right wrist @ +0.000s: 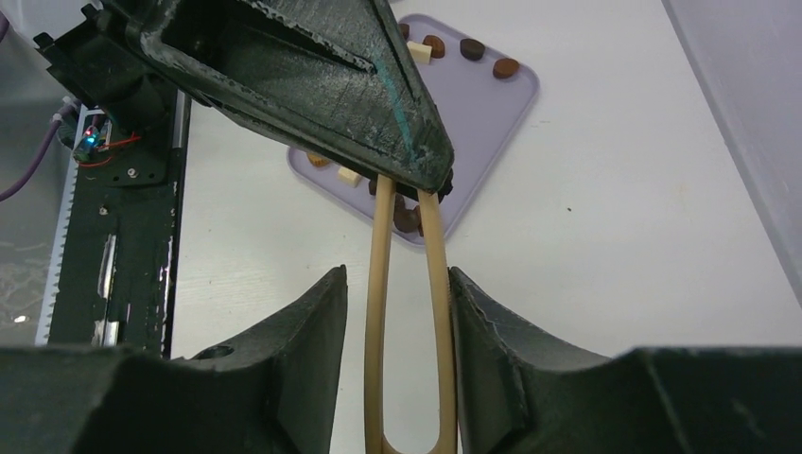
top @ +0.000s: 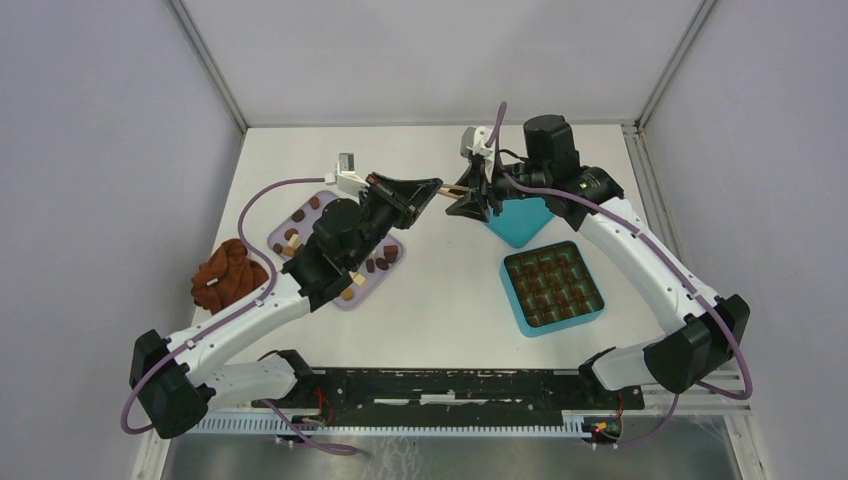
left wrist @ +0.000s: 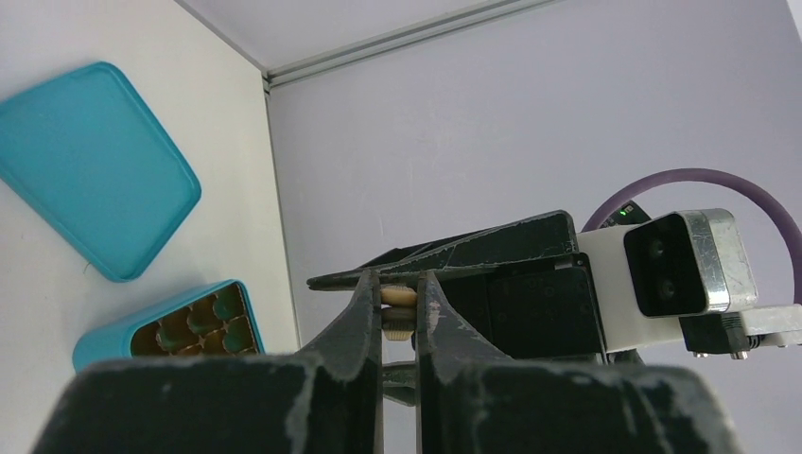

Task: Pack the chocolate
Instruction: Adjust the clamp.

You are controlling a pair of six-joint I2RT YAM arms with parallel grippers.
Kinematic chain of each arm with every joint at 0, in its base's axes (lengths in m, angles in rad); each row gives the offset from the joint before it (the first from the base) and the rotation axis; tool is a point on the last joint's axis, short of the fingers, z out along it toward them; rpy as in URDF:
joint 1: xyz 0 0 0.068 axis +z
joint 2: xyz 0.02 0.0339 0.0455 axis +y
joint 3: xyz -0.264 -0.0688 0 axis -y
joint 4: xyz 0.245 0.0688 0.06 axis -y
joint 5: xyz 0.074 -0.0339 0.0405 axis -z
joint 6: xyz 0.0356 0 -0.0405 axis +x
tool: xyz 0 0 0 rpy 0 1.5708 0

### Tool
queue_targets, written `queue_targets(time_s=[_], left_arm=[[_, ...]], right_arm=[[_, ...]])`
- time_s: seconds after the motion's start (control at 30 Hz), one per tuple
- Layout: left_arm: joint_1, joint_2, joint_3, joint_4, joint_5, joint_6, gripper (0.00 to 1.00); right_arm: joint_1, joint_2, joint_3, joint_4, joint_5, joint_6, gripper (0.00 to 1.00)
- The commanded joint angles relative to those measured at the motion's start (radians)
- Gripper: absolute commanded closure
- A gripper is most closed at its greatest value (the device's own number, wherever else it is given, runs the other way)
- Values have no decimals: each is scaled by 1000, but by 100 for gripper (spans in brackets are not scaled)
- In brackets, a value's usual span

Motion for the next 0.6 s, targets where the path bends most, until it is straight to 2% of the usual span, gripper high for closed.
queue_targets(time_s=[0.0,0.17,0.5,0.53,0.57], left_arm=[[3,-8,-8,72,-4,-60,98],[3,-3,-10,63,-7,-62,98],[4,-1,1,46,-13,-61,97],[4,-2,1,38,-15,-62,93],[4,-4,2,32,-17,-62,84]], right_arm=[[0,-36,-7,80,-9,28,54],[1,-38,4,96,-9,28,58],[1,-34,6,89,-10,28,82],[1,-33,9,86,-10,28,82],[1,-32,10,85,-10,30,83]])
